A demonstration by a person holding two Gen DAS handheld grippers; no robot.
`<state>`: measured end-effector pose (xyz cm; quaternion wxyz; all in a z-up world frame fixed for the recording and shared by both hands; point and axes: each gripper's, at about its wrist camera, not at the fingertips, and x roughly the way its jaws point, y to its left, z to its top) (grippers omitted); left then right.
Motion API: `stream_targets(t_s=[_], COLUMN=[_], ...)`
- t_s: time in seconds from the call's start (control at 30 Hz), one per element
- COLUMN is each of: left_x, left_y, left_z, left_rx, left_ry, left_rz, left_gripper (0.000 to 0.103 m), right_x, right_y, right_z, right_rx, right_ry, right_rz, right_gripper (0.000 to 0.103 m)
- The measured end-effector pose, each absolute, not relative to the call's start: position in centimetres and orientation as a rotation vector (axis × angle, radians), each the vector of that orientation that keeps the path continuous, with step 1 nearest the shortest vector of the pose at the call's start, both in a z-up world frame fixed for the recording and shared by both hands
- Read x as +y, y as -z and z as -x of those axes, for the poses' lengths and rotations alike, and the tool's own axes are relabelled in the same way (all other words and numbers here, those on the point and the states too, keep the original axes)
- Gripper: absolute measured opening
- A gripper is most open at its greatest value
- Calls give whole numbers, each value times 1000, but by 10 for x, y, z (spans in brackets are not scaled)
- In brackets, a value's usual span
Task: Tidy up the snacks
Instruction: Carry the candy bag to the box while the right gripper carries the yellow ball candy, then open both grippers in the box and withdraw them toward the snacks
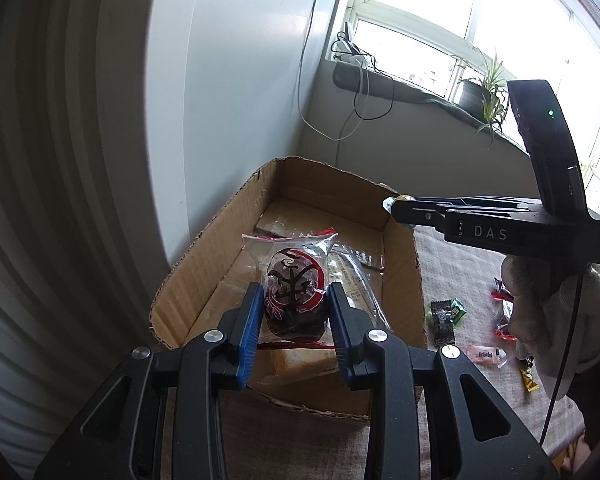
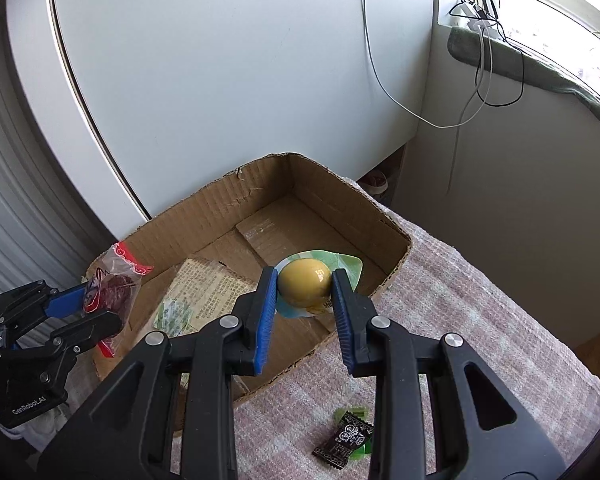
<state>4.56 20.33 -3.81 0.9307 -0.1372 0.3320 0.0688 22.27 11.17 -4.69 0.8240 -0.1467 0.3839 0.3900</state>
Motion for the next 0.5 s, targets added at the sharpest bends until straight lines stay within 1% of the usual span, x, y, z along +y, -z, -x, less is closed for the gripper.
stream_targets(t_s=[0.13,0.17,0.2,0.23,0.27,0.3,0.33,0.4,0.47,0.5], left_x=[205,205,205,204,204,203,203,202,200,200], left_y=[38,38,38,38,38,37,36,35,35,34], left_z=[-45,-45,-45,-44,-44,-44,-43,-43,-43,-43], left_rx=[677,677,676,673,670,668,664,659,659,658], left_ry=[-147,-148,-150,-150,-149,-151,-153,-155,-152,-153], left_rz=[286,284,283,282,281,278,275,270,269,269], left_gripper=[32,32,37,40,48,57,61,63,64,65], right_x=[115,116,116,116,115,114,112,111,110,109], right_y=[48,48,48,47,46,44,42,40,39,38], right_z=[-221,-221,-220,-220,-219,-218,-217,-216,-215,-215], right_rx=[815,814,812,805,794,783,774,766,766,763], right_ry=[-832,-832,-829,-827,-824,-820,-818,-815,-811,-810], right_rz=[327,328,328,327,323,319,313,308,309,308], right_gripper=[29,32,36,51,66,76,80,90,96,97])
